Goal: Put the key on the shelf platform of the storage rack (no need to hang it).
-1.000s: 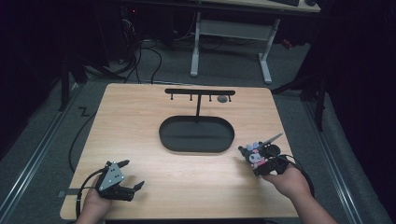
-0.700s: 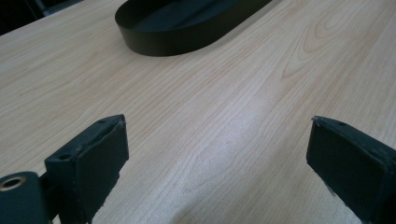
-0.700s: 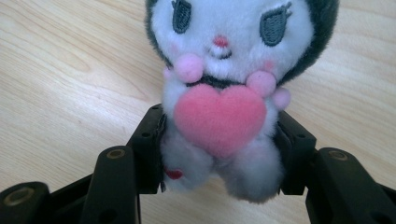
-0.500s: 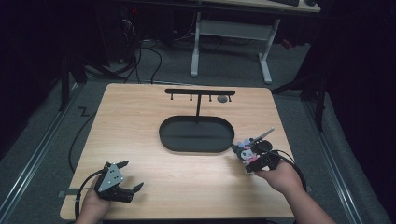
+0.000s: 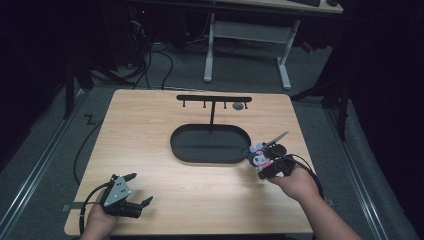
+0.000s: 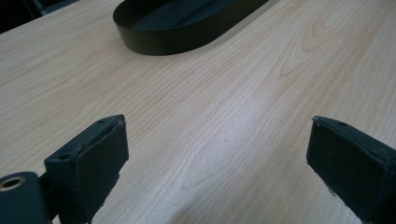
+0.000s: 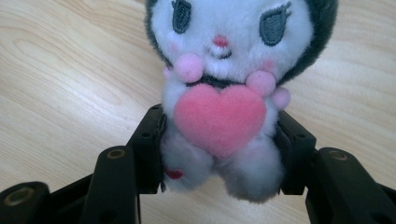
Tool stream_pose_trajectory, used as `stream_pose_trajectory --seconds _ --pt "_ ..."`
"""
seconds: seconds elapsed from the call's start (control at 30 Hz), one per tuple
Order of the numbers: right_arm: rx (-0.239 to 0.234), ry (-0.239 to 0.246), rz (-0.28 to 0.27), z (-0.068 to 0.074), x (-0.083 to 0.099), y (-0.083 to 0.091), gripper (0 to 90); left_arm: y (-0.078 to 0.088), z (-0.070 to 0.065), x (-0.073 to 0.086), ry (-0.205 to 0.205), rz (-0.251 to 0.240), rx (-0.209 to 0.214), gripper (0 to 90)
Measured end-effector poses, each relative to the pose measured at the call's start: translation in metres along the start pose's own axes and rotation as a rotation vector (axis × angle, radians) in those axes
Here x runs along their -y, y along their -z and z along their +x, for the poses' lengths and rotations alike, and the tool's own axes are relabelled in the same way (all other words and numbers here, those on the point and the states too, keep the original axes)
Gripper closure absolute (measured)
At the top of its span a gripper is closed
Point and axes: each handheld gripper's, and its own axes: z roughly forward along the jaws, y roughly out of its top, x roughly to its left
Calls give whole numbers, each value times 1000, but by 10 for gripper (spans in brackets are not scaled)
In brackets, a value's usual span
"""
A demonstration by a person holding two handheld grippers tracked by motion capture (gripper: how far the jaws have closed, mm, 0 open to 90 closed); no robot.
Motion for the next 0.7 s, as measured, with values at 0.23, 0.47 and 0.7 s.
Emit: stream_pose_trajectory --seconds 0.23,0.47,0.7 --pt "3 9 -17 5 -11 6 471 -1 -1 -1 -3 -3 1 61" --pt "0 30 -30 6 -26 4 471 0 0 0 0 -5 0 61" --pt "5 31 -17 11 -39 -2 472 0 0 1 -5 5 1 61"
